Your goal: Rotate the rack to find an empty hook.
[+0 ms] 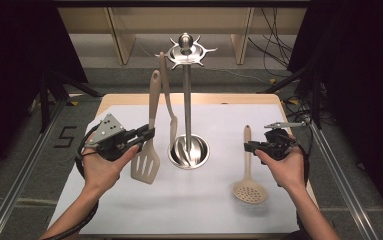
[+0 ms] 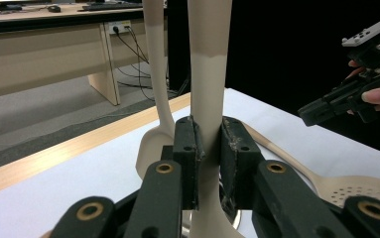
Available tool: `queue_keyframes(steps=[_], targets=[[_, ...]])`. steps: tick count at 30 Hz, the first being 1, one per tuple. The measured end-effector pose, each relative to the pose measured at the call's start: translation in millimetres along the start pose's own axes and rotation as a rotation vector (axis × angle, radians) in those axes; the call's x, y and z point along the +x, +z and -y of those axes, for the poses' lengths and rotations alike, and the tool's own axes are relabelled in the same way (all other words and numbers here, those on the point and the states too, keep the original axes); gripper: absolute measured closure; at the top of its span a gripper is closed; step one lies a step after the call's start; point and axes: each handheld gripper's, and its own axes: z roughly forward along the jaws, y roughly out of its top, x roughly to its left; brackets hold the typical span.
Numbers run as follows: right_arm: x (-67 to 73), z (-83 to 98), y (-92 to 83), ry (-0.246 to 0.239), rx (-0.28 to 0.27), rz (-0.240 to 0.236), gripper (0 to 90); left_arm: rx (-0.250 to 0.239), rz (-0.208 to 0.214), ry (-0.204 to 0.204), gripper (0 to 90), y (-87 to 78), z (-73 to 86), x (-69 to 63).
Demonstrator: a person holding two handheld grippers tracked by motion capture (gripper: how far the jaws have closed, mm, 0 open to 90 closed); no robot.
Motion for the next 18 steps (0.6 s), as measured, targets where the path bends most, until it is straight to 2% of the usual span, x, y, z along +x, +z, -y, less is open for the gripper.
queue_keyframes(steps=[1,4,6,9,10,12,13,16,17,18], targets=[[-1.5,-0.2,0.9,-0.021,-0.012,0.001,74.1,0.000,0.000,-0.001,77.8,0.2,-0.4,-0.8],[-1.1,-0.5,-0.9,0.002,0.003,0.010,74.1,-0.003,0.002,0.003,77.8,-0.1,-1.8,-3.0],[-3.8,-0.6,0.2,-0.021,-0.015,0.009,74.2,-0.005,0.004,0.005,77.8,-0.9,-2.5,-3.8],[-4.4,-0.9,0.1,-0.017,-0.016,0.000,74.2,-0.006,0.003,0.008,77.8,-1.9,-3.0,-4.4],[-3.3,-0.9,-0.5,0.002,0.000,0.006,74.2,-0.008,0.002,0.006,77.8,-2.2,-3.0,-4.8],[-4.0,-1.3,1.2,-0.022,-0.020,-0.003,74.2,-0.006,0.003,0.005,77.8,-2.9,-3.0,-5.1],[-3.5,-1.6,1.7,-0.021,-0.015,0.009,74.2,-0.006,0.004,0.007,77.8,-3.2,-2.9,-5.0],[-3.3,-2.3,2.1,-0.025,-0.015,0.000,74.2,-0.004,0.004,0.008,77.8,-3.6,-2.9,-5.4],[-1.6,-2.5,1.7,0.001,0.001,0.013,74.2,-0.005,0.004,0.005,77.8,-3.5,-2.9,-5.8],[-1.4,-2.7,1.7,0.002,0.000,0.015,74.2,-0.006,0.005,0.006,77.8,-3.5,-3.0,-6.0]])
